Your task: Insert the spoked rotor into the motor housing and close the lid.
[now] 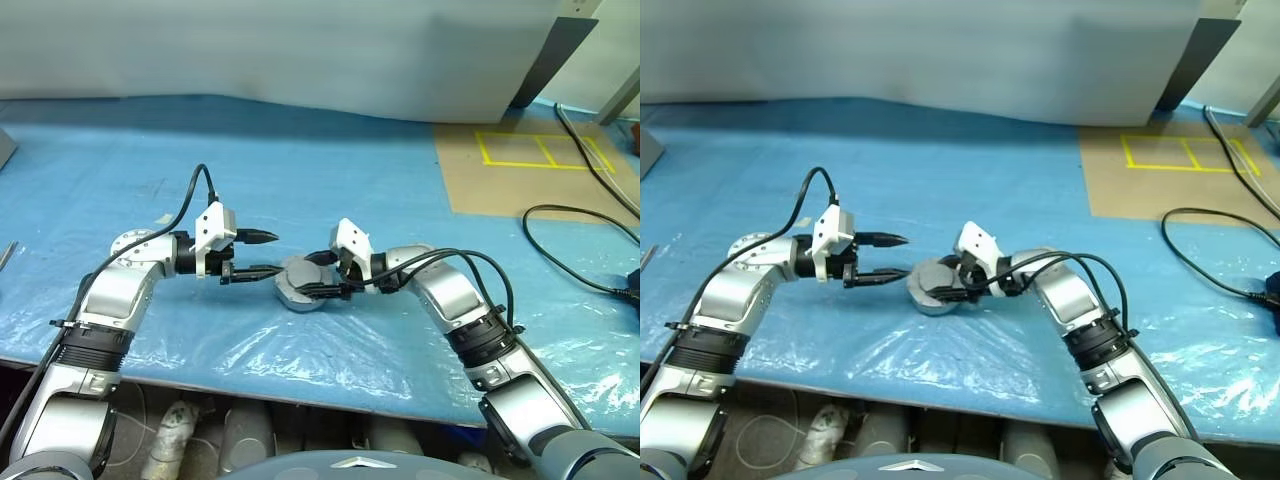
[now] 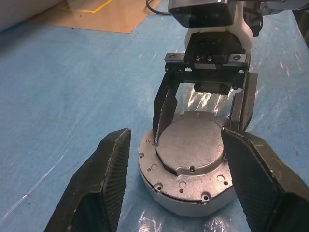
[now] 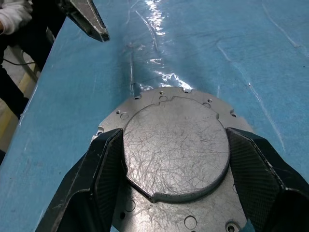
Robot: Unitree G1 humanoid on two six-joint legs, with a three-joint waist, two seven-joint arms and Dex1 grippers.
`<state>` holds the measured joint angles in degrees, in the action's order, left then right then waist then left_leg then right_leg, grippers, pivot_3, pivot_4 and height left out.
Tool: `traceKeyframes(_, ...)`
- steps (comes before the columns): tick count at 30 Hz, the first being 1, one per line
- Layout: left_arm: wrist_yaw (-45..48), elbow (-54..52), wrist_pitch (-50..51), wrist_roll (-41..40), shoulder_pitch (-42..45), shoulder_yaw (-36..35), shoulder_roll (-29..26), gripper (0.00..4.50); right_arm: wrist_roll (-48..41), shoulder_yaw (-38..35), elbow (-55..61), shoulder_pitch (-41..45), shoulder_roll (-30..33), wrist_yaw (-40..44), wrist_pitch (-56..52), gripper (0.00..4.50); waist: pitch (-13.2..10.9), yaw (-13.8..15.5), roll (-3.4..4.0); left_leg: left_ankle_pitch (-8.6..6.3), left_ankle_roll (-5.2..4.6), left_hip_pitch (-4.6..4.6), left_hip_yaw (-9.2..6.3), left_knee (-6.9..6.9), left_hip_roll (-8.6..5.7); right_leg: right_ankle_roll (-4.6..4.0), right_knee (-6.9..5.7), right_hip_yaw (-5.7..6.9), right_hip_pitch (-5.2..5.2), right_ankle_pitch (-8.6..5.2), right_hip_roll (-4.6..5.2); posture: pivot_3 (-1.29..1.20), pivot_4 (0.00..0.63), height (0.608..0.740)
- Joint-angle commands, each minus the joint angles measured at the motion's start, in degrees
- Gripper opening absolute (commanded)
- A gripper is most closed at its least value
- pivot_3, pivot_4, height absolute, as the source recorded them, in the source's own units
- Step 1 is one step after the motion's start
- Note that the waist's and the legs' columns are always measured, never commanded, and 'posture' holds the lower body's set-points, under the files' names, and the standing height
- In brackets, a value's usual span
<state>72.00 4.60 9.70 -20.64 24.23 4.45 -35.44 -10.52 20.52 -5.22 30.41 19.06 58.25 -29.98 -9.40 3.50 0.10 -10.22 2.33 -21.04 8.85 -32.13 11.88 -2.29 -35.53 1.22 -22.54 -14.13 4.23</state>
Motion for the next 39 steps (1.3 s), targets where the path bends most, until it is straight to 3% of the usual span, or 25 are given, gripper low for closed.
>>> traceKeyframes(1,0.1,-0.8,-0.9,-0.1,-0.1,-0.6,-0.4,3.15,-2.8,-0.5,-1.2,-0.9,-1.0,0.4,-5.6,2.97,0.0,-0.2,0.0,0.0,0.0,0.0,0.0,0.01,0.0,0.0,-0.01,0.0,-0.01,0.0,0.0,0.0,0.15,0.74)
traceKeyframes(11,-0.1,-0.6,-1.5,0.0,-0.3,-0.7,0.1,3.15,1.6,3.9,-3.3,-1.9,-1.1,-1.5,-4.5,2.97,0.0,-0.7,0.0,0.0,0.03,-0.25,0.01,0.11,-0.01,0.0,0.05,0.03,-0.24,0.0,-0.01,0.0,0.15,0.74)
traceKeyframes(23,-0.4,-0.6,-1.5,0.5,-0.8,-0.5,0.1,3.15,9.3,8.8,-8.0,-3.5,-2.0,-7.1,-0.9,2.97,0.1,-1.2,-0.19,-0.03,0.0,0.85,0.1,0.6,-0.02,0.09,0.03,-0.31,0.35,-0.06,-0.01,0.0,0.15,0.74)
traceKeyframes(25,-1.0,0.8,-2.1,1.9,-0.3,0.1,0.4,3.15,10.7,10.2,-8.0,-4.1,-1.8,-7.7,-0.2,2.97,0.2,-1.2,-0.24,-0.03,0.0,1.05,0.13,1.03,-0.07,0.44,0.04,-0.52,0.44,-0.26,-0.01,0.0,0.15,0.74)
traceKeyframes(30,-3.8,7.7,-8.6,9.0,1.7,2.7,0.8,3.15,11.4,10.4,-7.8,-4.6,-0.5,-7.8,1.1,2.97,0.4,-1.2,-0.22,-0.17,-0.21,1.41,-0.09,1.38,-0.11,0.48,0.1,-0.67,0.44,-0.29,-0.01,0.0,0.15,0.74)
traceKeyframes(39,-4.3,15.2,-15.7,13.8,2.9,5.0,1.6,3.15,10.0,8.7,-6.4,-5.6,0.0,-7.8,-0.6,2.97,1.3,-1.1,-0.2,-0.17,-0.22,1.44,-0.12,1.41,-0.12,0.48,0.49,-0.73,0.52,-0.28,0.0,0.0,0.15,0.74)
